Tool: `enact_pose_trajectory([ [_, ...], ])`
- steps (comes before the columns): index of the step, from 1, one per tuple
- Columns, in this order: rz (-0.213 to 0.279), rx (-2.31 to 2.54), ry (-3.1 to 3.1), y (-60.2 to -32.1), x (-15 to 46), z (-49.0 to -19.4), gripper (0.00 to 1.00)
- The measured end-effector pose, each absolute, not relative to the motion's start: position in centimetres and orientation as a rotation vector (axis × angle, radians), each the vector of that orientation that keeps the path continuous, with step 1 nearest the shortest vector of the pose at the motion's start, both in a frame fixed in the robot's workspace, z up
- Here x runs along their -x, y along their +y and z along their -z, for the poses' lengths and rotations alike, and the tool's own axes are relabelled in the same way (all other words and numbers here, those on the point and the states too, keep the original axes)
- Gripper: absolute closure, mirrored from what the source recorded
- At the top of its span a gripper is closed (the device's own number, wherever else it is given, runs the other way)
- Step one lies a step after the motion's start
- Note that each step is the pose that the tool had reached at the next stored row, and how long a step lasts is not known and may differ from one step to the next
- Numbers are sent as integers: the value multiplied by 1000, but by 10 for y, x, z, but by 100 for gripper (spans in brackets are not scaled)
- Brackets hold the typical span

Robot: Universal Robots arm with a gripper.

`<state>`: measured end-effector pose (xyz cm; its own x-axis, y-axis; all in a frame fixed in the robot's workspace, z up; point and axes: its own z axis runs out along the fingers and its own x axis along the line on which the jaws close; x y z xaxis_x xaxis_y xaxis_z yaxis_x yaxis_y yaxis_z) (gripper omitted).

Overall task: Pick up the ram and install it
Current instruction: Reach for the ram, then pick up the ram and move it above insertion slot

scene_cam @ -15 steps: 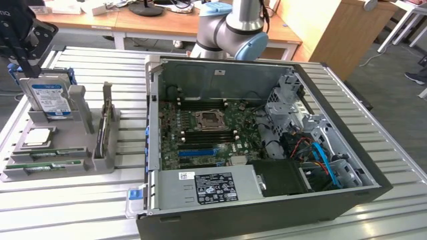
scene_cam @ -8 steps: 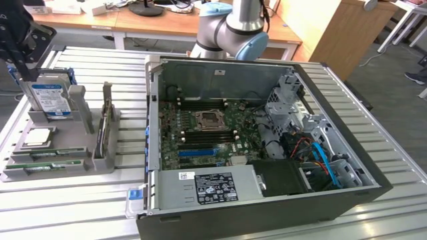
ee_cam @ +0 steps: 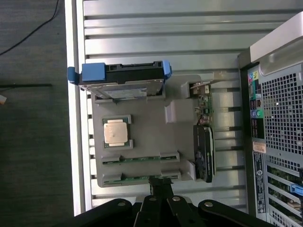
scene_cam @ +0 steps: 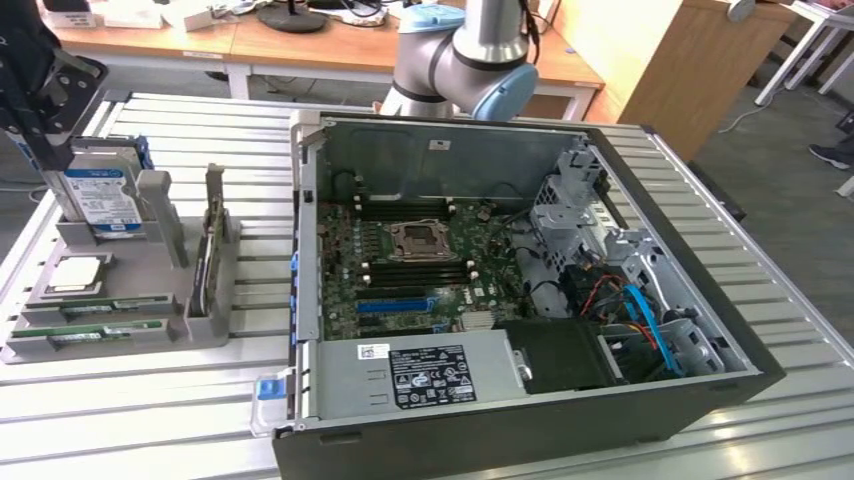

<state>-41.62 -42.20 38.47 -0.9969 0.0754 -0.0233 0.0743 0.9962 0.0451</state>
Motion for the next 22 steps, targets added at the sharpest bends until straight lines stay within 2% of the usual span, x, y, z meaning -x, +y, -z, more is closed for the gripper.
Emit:
enact_pose_trajectory([
  [22,-69,-102,3117,-425,416,-385,90],
])
